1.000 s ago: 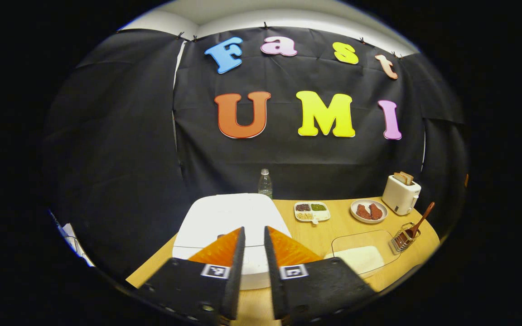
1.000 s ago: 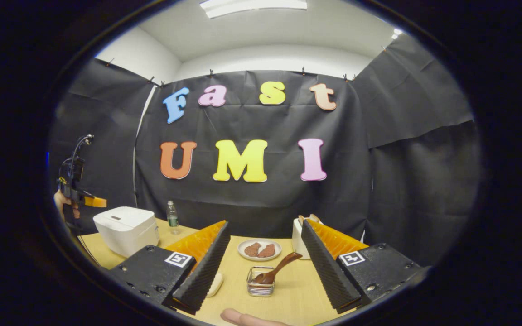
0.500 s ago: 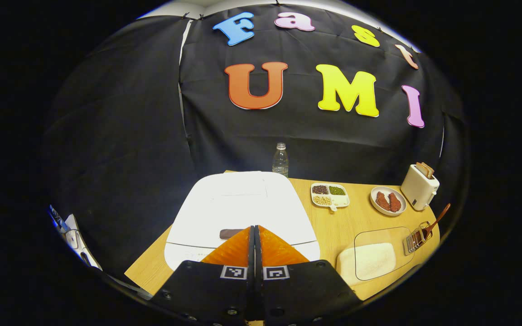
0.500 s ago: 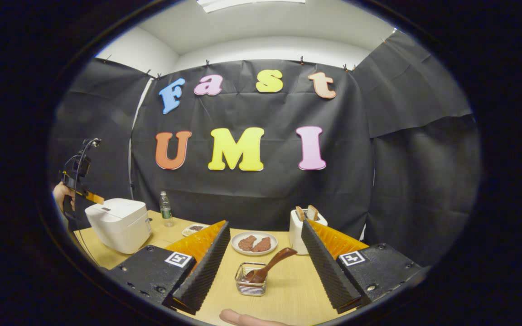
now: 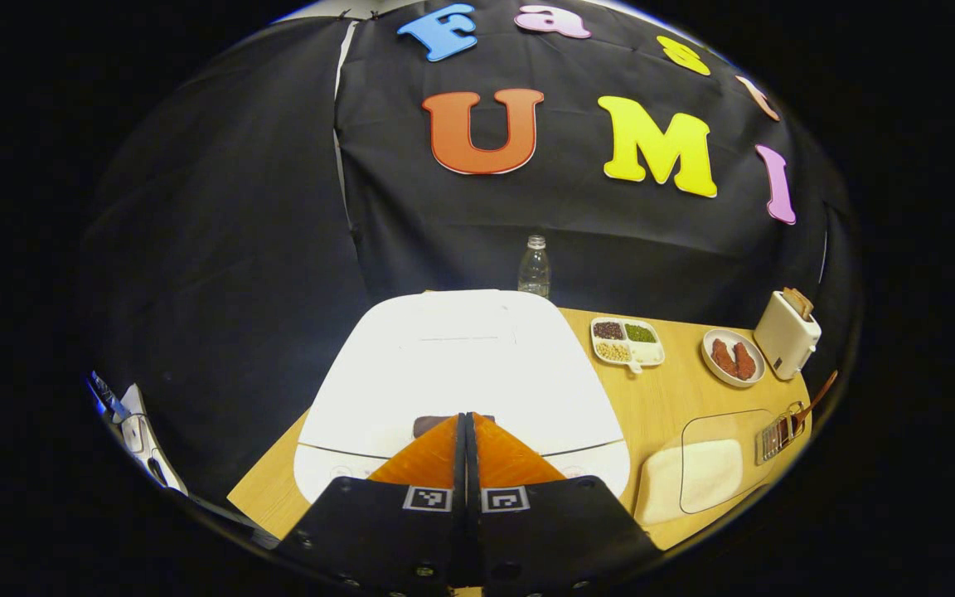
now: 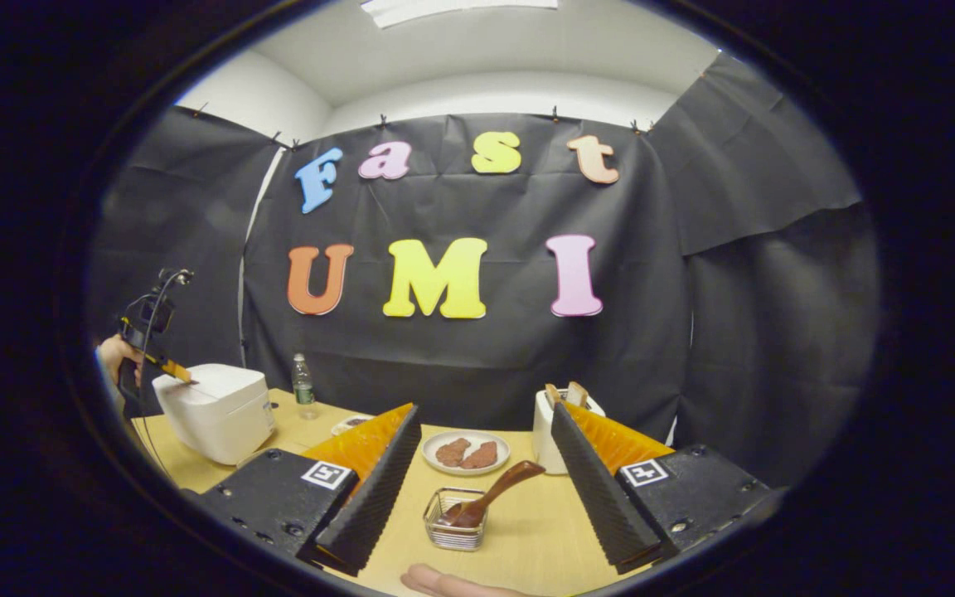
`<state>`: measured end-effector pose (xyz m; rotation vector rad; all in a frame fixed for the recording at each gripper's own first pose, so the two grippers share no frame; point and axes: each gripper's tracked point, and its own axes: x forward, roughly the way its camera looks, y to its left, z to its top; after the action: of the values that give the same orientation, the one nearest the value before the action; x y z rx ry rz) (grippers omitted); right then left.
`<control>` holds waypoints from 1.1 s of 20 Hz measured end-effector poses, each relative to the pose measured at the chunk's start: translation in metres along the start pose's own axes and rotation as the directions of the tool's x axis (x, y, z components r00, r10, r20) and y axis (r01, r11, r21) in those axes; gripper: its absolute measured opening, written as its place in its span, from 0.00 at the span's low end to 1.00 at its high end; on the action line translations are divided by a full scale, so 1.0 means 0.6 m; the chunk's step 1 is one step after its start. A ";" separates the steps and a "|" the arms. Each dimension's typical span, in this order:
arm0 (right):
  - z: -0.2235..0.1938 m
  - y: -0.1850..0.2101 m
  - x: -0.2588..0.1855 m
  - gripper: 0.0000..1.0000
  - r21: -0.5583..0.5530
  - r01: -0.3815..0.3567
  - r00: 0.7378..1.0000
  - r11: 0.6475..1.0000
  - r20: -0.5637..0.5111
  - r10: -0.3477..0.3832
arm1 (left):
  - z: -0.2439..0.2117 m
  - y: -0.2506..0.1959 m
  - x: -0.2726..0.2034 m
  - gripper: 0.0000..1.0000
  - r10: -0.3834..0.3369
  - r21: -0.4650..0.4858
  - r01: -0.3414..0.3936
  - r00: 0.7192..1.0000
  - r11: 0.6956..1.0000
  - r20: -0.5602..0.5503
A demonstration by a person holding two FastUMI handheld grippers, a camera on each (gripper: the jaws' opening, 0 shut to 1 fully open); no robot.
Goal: Close the left gripper, press the button to open the rice cooker; take a wooden spoon from the chopstick holder with the right hand, scoop a spoonful of rice and pour it into the rice cooker, then put the wooden spoon back into the chopstick holder.
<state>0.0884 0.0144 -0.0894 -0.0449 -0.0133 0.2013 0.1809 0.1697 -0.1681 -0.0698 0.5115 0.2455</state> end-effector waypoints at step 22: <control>0.002 0.002 -0.005 0.96 -0.055 -0.021 1.000 0.998 -0.015 0.020 | 0.155 -0.010 -0.074 0.47 -0.008 -0.011 0.010 0.985 1.000 0.174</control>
<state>0.0852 0.0148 -0.0885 -0.1011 -0.0044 0.2209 0.1895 0.1659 -0.0656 -0.0612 0.3360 0.2428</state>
